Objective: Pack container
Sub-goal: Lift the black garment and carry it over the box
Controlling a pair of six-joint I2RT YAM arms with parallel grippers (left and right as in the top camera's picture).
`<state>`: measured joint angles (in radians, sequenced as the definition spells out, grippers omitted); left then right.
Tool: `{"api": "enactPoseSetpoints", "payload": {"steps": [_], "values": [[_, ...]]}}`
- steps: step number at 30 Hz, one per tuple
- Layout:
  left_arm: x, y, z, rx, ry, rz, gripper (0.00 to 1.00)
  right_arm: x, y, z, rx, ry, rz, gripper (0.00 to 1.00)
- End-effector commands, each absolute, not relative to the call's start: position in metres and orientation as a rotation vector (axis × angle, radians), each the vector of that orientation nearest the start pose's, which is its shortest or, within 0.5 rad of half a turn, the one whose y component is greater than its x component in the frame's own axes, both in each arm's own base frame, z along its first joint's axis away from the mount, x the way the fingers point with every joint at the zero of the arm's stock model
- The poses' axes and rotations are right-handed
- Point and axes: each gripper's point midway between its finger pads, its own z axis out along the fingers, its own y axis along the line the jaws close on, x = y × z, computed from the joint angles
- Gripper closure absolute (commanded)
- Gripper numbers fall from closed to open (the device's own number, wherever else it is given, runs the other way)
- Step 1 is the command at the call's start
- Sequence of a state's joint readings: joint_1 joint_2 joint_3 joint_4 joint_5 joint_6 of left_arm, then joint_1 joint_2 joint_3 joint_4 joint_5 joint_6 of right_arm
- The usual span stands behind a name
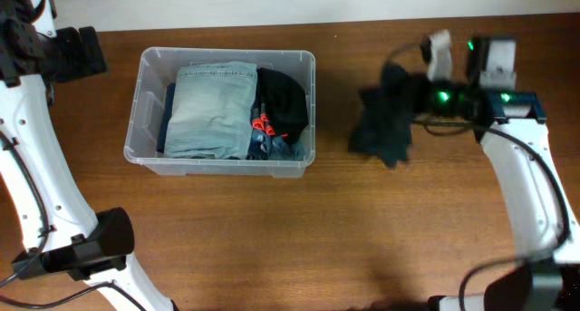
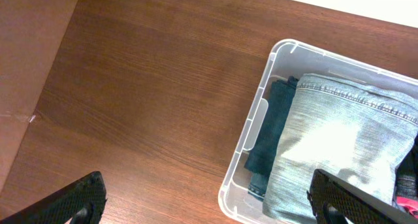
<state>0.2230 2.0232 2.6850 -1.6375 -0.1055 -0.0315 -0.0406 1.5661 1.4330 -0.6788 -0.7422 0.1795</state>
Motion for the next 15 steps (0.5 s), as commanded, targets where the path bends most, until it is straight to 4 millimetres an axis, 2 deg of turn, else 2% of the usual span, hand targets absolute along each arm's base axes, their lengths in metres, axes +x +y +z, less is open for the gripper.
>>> {"api": "enactPoseSetpoints", "payload": {"steps": [1, 5, 7, 11, 15], "values": [[0.409, 0.112, 0.36, -0.377, 2.484, 0.213, 0.0, 0.401, 0.162, 0.329, -0.366, 2.126, 1.0, 0.96], [0.409, 0.112, 0.36, -0.377, 2.484, 0.213, 0.0, 0.389, 0.223, 0.368, -0.512, 1.971, 1.085, 0.96], [0.409, 0.112, 0.36, -0.377, 2.484, 0.213, 0.0, 0.384, 0.246, 0.376, -0.556, 1.925, 1.113, 0.96], [0.409, 0.112, 0.36, -0.377, 2.484, 0.213, 0.0, 0.379, 0.282, 0.372, -0.605, 1.902, 1.142, 0.96], [0.409, 0.112, 0.36, -0.377, 2.484, 0.213, 0.0, 0.379, 0.295, 0.361, -0.631, 1.916, 1.165, 0.96]]}}
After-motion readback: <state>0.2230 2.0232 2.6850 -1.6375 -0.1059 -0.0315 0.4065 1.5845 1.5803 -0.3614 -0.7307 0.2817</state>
